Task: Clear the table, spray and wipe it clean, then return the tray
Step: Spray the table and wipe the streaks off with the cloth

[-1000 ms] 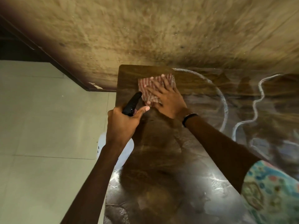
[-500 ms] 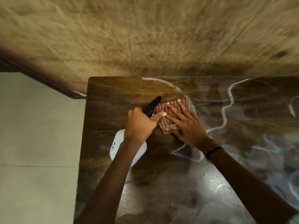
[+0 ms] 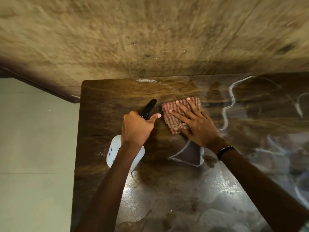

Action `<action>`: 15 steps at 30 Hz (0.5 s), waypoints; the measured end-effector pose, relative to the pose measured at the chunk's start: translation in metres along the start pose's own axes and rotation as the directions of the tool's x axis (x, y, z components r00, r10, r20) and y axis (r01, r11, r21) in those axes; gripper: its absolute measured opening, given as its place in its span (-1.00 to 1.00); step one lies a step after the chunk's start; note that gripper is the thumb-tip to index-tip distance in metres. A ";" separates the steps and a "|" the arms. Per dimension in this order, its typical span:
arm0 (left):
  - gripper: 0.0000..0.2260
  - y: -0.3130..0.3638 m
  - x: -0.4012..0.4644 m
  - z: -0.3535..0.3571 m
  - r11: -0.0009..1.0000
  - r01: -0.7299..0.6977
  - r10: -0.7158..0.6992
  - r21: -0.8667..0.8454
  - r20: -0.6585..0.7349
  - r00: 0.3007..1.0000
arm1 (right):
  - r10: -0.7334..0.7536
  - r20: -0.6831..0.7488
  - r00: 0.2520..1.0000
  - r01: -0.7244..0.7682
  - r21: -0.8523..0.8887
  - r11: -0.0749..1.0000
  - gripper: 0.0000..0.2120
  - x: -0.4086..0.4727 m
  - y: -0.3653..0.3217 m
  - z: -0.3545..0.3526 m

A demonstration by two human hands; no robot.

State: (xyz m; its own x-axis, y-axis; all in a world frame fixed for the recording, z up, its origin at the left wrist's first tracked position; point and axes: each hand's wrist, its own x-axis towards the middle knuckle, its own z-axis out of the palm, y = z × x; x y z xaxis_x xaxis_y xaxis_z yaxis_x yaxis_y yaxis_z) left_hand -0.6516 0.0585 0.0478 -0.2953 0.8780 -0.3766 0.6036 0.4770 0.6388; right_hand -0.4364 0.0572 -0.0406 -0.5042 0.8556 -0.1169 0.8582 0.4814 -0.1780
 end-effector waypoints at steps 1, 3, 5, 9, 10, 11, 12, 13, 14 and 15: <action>-0.61 0.000 -0.001 -0.003 1.000 0.012 -0.012 -0.018 0.008 1.000 | 0.020 0.002 1.000 -0.020 0.000 1.000 -0.43 0.003 0.006 -0.001; -0.65 -0.001 -0.002 -0.009 0.997 0.027 -0.024 -0.074 0.050 0.998 | 0.048 0.020 0.999 -0.048 0.001 0.999 -0.42 0.015 0.017 -0.004; -0.66 -0.003 -0.002 -0.015 0.991 0.037 -0.029 -0.125 0.065 0.997 | 0.075 0.039 0.996 -0.076 0.016 0.997 -0.41 0.037 0.023 -0.008; -0.70 -0.011 -0.002 -0.025 0.978 0.053 -0.045 -0.203 0.041 0.998 | 0.170 0.068 0.983 -0.175 0.083 0.981 -0.37 0.098 0.004 -0.015; -0.70 -0.013 -0.002 -0.027 0.976 0.052 -0.046 -0.209 0.033 0.998 | 0.172 0.082 0.982 -0.178 0.075 0.981 -0.38 0.115 -0.007 -0.016; -0.69 -0.015 -0.003 -0.028 0.976 0.047 -0.044 -0.212 0.016 0.999 | 0.159 0.099 0.982 -0.165 0.066 0.984 -0.40 0.130 -0.020 -0.016; -0.67 -0.016 -0.004 -0.030 0.976 0.039 -0.041 -0.213 -0.007 0.999 | 0.132 0.110 0.985 -0.139 0.059 0.989 -0.40 0.143 -0.033 -0.017; -0.66 -0.017 -0.004 -0.031 0.976 0.031 -0.037 -0.215 -0.026 0.999 | 0.098 0.119 0.988 -0.105 0.051 0.993 -0.39 0.152 -0.047 -0.017; -0.65 -0.018 -0.005 -0.033 0.976 0.026 -0.035 -0.217 -0.036 0.999 | 0.062 0.126 0.990 -0.067 0.038 0.997 -0.39 0.157 -0.059 -0.017; -0.65 -0.019 -0.005 -0.034 0.976 0.022 -0.031 -0.216 -0.038 0.999 | 0.022 0.134 0.991 -0.026 0.026 0.999 -0.39 0.156 -0.069 -0.014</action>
State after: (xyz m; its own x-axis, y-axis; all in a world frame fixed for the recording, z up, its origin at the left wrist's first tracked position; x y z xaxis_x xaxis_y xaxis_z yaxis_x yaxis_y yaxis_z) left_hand -0.6867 0.0464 0.0599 -0.3417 0.8636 -0.3706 0.4224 0.4934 0.7603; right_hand -0.5732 0.1605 -0.0326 -0.4934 0.8328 -0.2508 0.8682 0.4541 -0.2001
